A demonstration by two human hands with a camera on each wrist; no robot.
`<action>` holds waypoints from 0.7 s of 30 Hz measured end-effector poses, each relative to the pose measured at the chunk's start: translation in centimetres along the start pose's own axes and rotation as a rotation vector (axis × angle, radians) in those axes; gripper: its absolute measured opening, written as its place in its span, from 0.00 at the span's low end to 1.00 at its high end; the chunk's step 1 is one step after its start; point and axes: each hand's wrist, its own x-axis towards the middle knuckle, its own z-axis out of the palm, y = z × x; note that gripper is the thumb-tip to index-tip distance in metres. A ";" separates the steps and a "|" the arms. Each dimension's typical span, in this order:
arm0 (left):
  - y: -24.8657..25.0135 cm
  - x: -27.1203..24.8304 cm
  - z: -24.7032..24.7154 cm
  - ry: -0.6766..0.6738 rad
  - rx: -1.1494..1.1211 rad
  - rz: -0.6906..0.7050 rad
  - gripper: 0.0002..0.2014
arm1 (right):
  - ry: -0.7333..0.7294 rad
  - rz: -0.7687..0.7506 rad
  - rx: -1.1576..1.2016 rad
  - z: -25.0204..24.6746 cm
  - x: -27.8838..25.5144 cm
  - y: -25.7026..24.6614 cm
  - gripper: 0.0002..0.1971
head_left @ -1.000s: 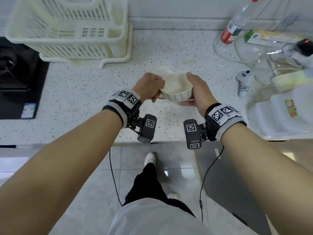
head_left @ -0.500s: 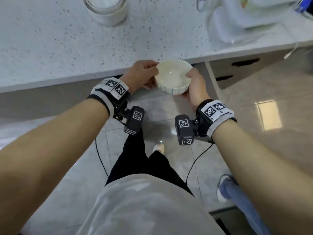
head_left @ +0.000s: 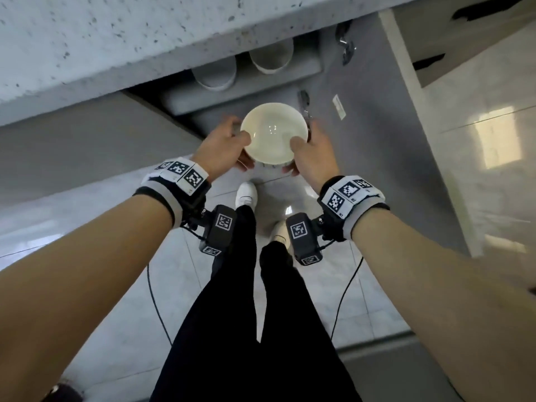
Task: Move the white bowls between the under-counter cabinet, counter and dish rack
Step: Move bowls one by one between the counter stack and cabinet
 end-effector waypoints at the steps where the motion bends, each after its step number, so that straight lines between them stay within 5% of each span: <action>1: -0.3 1.9 0.3 0.027 0.002 0.012 0.18 | 0.023 -0.025 -0.009 0.0 1.8 0.3 0.21; 10: -0.9 19.0 1.0 0.338 0.141 0.306 0.10 | 0.225 -0.393 -0.290 1.2 21.0 1.2 0.24; 14: 0.1 24.0 0.7 0.379 0.260 0.321 0.17 | 0.318 -0.551 -0.521 1.2 25.5 -0.3 0.20; 21: 0.3 28.6 0.4 0.389 0.292 0.302 0.22 | 0.325 -0.510 -0.638 1.4 29.7 -0.9 0.23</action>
